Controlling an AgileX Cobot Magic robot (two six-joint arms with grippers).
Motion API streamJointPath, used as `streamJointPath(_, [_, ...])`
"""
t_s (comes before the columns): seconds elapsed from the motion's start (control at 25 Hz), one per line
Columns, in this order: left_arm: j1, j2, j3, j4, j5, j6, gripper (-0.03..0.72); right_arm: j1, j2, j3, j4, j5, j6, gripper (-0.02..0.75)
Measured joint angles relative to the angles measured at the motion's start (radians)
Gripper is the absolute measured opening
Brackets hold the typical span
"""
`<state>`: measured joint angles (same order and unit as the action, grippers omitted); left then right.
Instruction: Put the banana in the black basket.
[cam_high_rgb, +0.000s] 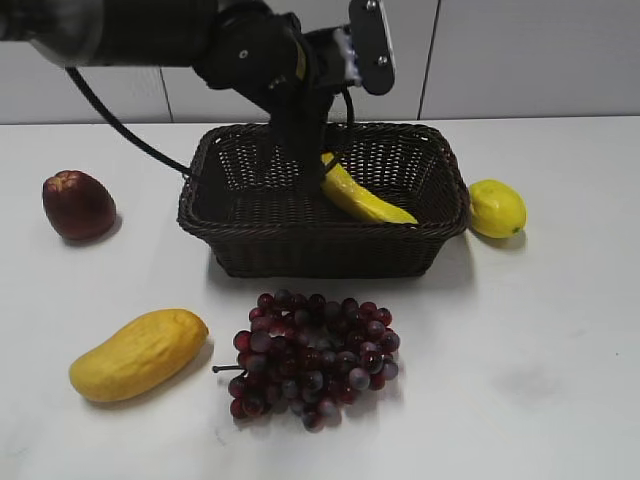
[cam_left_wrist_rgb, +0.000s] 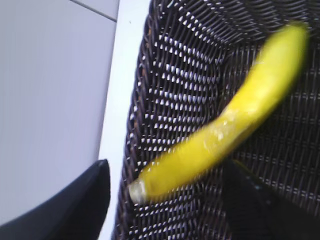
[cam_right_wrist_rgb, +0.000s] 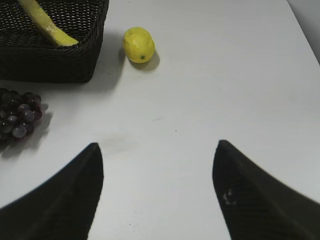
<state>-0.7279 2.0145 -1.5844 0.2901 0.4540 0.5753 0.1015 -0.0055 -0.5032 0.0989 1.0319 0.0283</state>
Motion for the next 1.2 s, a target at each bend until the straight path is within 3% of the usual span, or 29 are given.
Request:
streamJointPath(0.28, [0.01,-0.083,-0.002,-0.005,0.09,-0.124,0.612,0.0,0.0,0.0,0.0,0.0,0.0,0.519])
streamJointPath(0.4, [0.046,-0.113,-0.005,0.013,0.188,-0.271,0.582,0.0,0.0,0.0,0.0,0.0,0.0,0.519])
streamJointPath(0.52, [0.124,-0.122,-0.042,0.025,0.346,-0.453,0.575,0.0,0.0,0.0,0.0,0.0,0.0,0.519])
streamJointPath(0.8, [0.342,-0.123,-0.134,-0.095,0.703,-0.605,0.573,0.0,0.0,0.0,0.0,0.0,0.0,0.519])
streamJointPath(1.04, [0.504,-0.128,-0.135,-0.306,0.758,-0.642,0.573,0.0,0.0,0.0,0.0,0.0,0.0,0.519])
streamJointPath(1.2, [0.548,-0.155,-0.135,-0.355,0.76,-0.642,0.572,0.0,0.0,0.0,0.0,0.0,0.0,0.519])
